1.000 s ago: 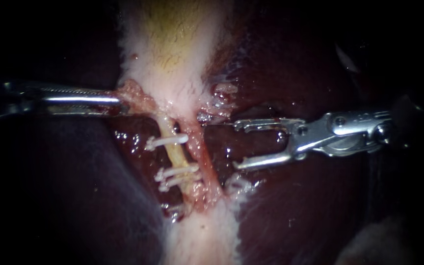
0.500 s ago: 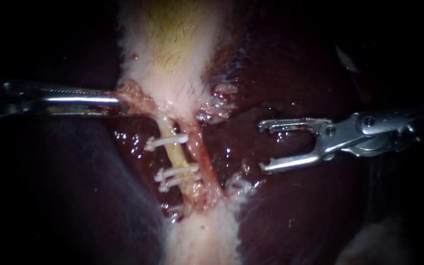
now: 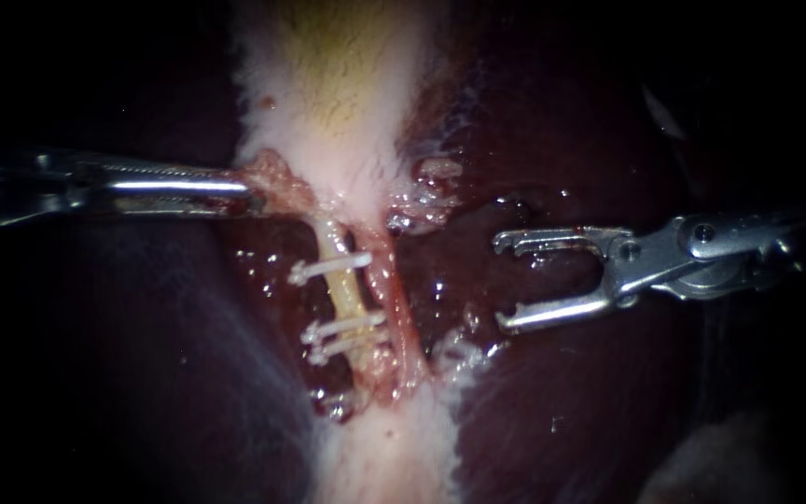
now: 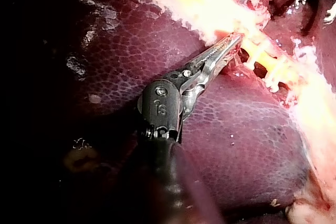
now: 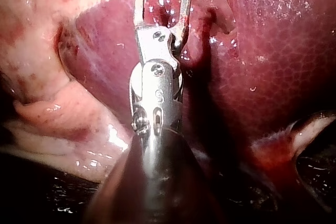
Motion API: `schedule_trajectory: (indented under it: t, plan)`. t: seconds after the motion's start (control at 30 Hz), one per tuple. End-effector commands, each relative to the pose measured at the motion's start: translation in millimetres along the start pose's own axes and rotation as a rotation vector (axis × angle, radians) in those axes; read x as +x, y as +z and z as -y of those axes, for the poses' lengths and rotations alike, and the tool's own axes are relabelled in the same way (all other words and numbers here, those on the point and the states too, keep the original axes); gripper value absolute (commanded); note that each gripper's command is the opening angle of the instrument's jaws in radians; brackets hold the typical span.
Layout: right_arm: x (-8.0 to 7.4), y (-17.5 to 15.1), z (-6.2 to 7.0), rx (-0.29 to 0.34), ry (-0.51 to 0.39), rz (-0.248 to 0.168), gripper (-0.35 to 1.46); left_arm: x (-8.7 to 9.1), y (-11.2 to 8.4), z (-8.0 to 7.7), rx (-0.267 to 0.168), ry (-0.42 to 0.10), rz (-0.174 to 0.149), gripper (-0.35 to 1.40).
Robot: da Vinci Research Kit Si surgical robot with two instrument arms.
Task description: Going back third clip left tube
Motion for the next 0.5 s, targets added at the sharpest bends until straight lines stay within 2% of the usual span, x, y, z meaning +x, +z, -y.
schedule_trajectory:
  t: [0.03, 0.27, 0.5]
  plan:
    - [0.0, 0.0, 0.0, 0.000, 0.000, 0.000, 0.50, 0.0, 0.3, 0.1, 0.004, 0.000, 0.001, -0.35]
    - [0.1, 0.0, -0.1, -0.001, 0.001, 0.000, 0.50, -0.3, 1.5, 0.4, 0.009, 0.002, 0.006, -0.35]
    - [0.1, 0.0, -0.1, -0.001, 0.001, 0.000, 0.50, -0.3, 1.7, 0.4, 0.011, 0.002, 0.005, -0.35]
